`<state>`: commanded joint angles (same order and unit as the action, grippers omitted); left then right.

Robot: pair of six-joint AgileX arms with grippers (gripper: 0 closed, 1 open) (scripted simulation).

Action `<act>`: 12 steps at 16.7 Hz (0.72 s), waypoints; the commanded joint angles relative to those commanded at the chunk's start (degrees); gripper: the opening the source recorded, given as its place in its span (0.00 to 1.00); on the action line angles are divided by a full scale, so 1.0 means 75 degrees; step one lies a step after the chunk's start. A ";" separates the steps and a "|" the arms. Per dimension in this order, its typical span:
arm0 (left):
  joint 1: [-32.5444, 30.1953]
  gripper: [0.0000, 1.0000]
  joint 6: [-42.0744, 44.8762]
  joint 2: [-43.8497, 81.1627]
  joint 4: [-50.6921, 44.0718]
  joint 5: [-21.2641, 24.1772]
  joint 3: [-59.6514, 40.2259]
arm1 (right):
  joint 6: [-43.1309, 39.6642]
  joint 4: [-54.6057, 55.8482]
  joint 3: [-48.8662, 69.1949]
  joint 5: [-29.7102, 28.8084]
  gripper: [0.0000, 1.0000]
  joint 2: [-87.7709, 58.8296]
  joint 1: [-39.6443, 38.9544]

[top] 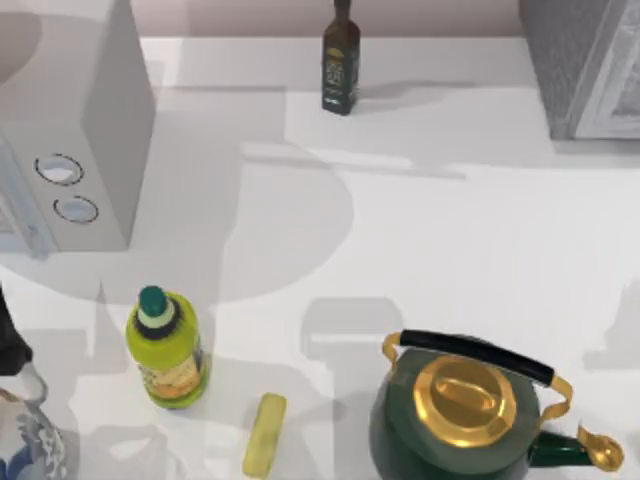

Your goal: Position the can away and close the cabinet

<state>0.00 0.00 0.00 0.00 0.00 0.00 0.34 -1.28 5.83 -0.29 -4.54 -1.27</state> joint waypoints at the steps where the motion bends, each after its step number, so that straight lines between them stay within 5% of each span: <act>1: 0.0000 1.00 0.0000 0.0000 0.0000 0.0000 0.0000 | 0.0011 -0.0087 0.0388 -0.0026 0.00 -0.0285 -0.0058; 12: 0.0000 1.00 0.0000 0.0000 0.0000 0.0000 0.0000 | 0.0181 -0.1711 0.7165 -0.0626 0.00 -0.5383 -0.0911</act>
<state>0.00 0.00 0.00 0.00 0.00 0.00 1.70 -14.11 59.57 -4.98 -44.91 -8.10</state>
